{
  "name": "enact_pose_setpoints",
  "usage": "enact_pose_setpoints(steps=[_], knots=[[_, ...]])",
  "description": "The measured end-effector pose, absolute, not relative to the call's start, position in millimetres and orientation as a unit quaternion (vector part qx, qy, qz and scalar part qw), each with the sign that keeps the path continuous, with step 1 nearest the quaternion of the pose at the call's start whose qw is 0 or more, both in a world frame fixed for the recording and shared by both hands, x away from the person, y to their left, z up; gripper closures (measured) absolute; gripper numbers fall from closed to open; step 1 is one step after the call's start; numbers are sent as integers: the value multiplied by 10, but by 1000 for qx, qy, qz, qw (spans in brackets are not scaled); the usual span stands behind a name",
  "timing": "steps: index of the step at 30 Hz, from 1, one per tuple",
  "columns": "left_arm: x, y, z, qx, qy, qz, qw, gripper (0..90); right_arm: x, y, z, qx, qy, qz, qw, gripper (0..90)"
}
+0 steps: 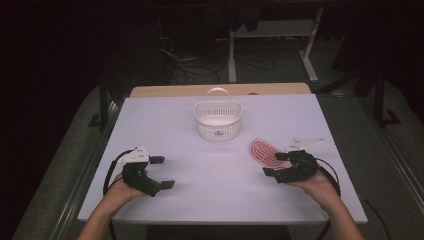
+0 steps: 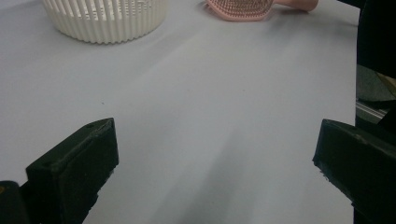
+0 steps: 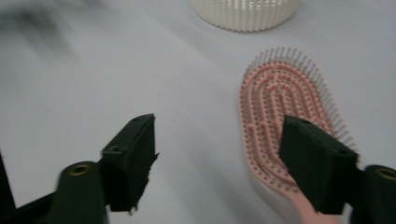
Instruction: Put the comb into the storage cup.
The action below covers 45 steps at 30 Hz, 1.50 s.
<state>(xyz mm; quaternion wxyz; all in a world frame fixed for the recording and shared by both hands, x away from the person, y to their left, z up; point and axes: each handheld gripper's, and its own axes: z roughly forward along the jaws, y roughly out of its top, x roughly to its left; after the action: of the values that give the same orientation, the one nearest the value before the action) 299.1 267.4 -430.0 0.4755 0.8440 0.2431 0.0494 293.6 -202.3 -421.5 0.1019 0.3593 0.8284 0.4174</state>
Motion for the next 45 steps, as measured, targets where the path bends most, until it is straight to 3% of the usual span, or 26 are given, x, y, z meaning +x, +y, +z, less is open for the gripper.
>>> enact_pose_setpoints(steps=[5,8,24,45], knots=[[2989,2672,-4296,844,243,48,476,0,2926,-1893,-4249,351,828,426,101,114],[2989,2672,-4297,843,242,49,477,0,2925,-1834,-4282,340,830,431,100,0],[2997,2693,-4341,838,238,63,487,0,2932,-1756,-4366,327,839,426,91,0],[3004,2682,-4354,838,242,56,486,0,2993,-1780,-4199,329,836,429,94,0]])
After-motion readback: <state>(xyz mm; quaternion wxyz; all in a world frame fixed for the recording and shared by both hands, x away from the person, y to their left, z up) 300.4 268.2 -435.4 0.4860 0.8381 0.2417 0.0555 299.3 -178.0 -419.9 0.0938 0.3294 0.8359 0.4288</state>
